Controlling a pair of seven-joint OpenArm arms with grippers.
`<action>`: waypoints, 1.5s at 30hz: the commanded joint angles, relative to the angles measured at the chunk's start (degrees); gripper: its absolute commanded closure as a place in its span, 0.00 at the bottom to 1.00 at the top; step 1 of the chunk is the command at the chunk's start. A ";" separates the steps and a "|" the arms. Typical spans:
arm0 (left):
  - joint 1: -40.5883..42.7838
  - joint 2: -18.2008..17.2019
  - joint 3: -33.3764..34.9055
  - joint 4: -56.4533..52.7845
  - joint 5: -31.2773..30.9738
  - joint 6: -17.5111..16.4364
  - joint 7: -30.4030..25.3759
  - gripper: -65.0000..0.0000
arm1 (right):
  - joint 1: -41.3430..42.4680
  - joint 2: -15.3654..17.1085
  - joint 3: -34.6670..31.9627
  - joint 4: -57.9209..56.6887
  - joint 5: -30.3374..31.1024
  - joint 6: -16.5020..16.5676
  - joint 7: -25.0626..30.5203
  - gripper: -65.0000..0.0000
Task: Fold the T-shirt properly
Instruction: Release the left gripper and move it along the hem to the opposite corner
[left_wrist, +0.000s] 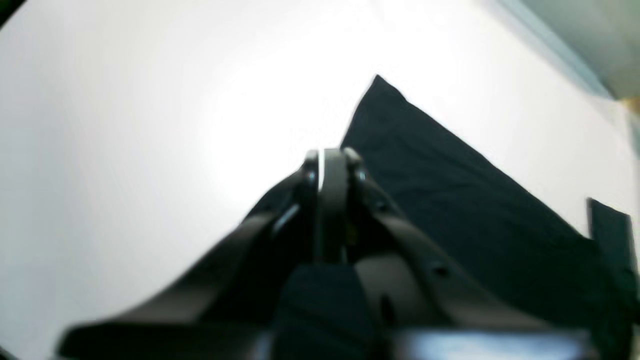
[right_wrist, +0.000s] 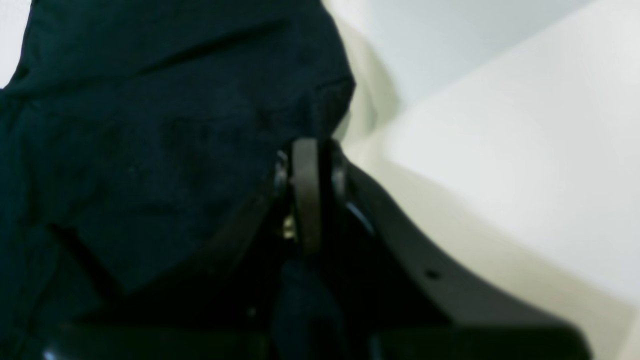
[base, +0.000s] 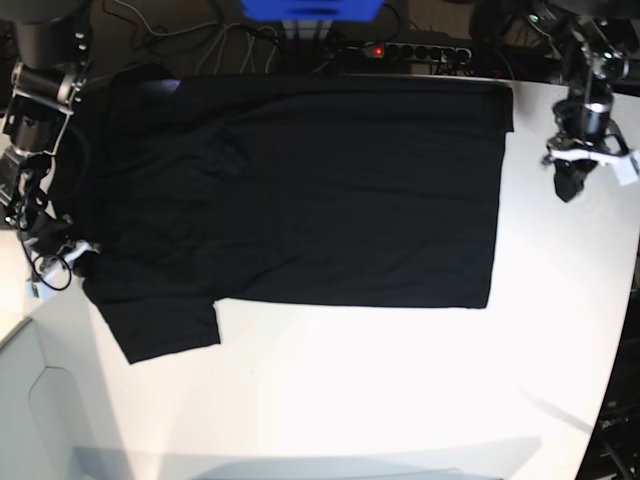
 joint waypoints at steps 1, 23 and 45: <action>-2.59 -1.32 -1.39 -0.09 -2.43 -0.07 1.72 0.89 | -0.06 0.29 -0.32 -0.08 -2.18 0.89 -3.41 1.00; -40.83 -11.87 6.87 -58.55 3.55 -0.07 4.01 0.63 | -0.15 -0.41 -0.41 -0.08 -2.18 0.89 -3.41 1.00; -45.40 -8.88 16.98 -75.08 3.90 -0.60 -6.01 0.35 | 0.20 -0.50 -0.41 -0.08 -2.18 0.89 -3.41 1.00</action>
